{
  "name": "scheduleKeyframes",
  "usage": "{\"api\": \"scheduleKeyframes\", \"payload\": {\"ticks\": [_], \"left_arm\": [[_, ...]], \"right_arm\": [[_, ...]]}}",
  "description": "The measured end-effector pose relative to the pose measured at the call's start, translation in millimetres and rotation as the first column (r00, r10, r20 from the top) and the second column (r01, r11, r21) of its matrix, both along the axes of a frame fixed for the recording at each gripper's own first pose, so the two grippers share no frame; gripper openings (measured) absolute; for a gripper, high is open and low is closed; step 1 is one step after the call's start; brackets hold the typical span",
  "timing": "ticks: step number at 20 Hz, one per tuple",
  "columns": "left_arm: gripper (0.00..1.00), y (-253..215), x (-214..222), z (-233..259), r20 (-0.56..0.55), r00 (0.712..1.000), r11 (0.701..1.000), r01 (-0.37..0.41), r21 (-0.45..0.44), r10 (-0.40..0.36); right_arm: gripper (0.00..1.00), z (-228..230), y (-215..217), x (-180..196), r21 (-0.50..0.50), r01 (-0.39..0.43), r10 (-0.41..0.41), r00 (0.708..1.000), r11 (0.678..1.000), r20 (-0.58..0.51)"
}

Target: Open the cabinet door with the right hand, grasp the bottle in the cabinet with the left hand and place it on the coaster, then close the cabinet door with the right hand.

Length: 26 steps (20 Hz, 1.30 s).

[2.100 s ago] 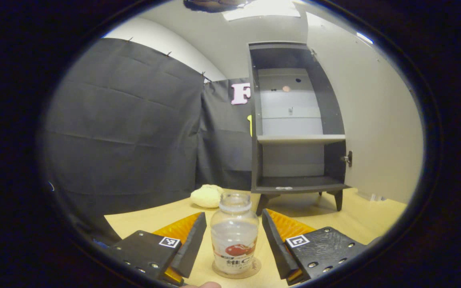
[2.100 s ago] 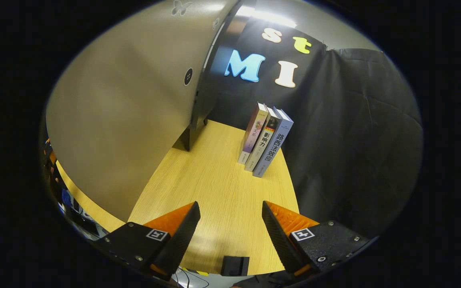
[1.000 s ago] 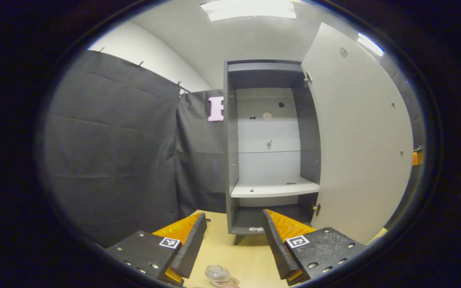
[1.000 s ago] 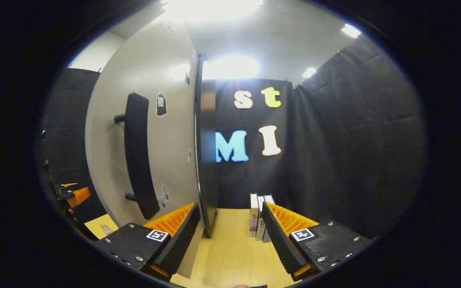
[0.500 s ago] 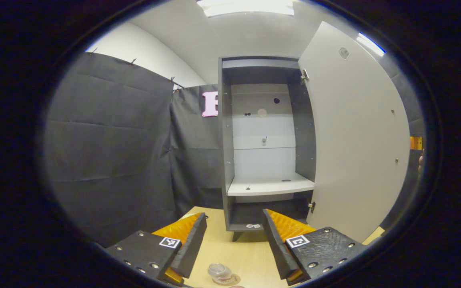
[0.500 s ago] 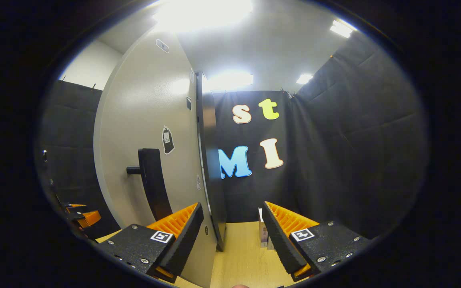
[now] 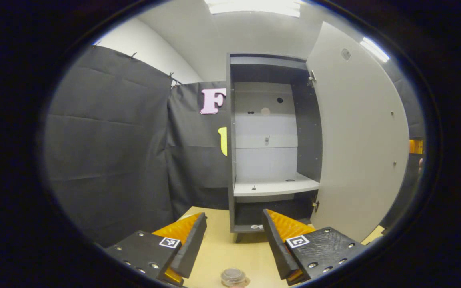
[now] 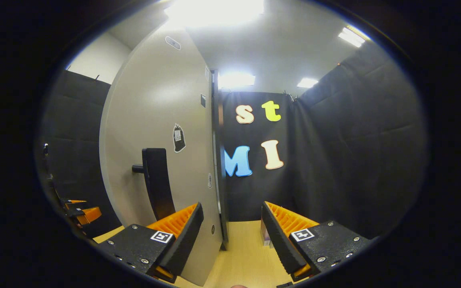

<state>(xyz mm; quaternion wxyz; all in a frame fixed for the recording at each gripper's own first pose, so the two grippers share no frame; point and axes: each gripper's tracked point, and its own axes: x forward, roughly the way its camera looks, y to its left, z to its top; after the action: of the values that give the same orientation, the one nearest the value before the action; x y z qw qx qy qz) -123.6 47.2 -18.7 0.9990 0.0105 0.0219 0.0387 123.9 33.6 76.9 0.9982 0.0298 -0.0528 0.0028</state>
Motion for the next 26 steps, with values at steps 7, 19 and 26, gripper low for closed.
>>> {"api": "scheduleKeyframes", "payload": {"ticks": [7, 19, 26], "left_arm": [[0.85, 40, 12, -13, -0.012, 0.999, 0.999, 0.038, 0.008, -0.037], [0.84, 61, 23, 9, 0.005, 1.0, 0.998, 0.004, 0.069, -0.005], [0.85, 50, 13, 22, 0.03, 1.0, 0.997, 0.007, 0.074, -0.01]], "right_arm": [[0.91, -1, 55, 5, 0.028, 0.004, -0.004, 1.0, 1.0, 0.009], [0.92, -12, 148, 54, 0.155, -0.184, 0.18, 0.983, 0.971, 0.043], [0.95, -2, 179, 63, 0.149, -0.253, 0.247, 0.967, 0.956, 0.057]]}}
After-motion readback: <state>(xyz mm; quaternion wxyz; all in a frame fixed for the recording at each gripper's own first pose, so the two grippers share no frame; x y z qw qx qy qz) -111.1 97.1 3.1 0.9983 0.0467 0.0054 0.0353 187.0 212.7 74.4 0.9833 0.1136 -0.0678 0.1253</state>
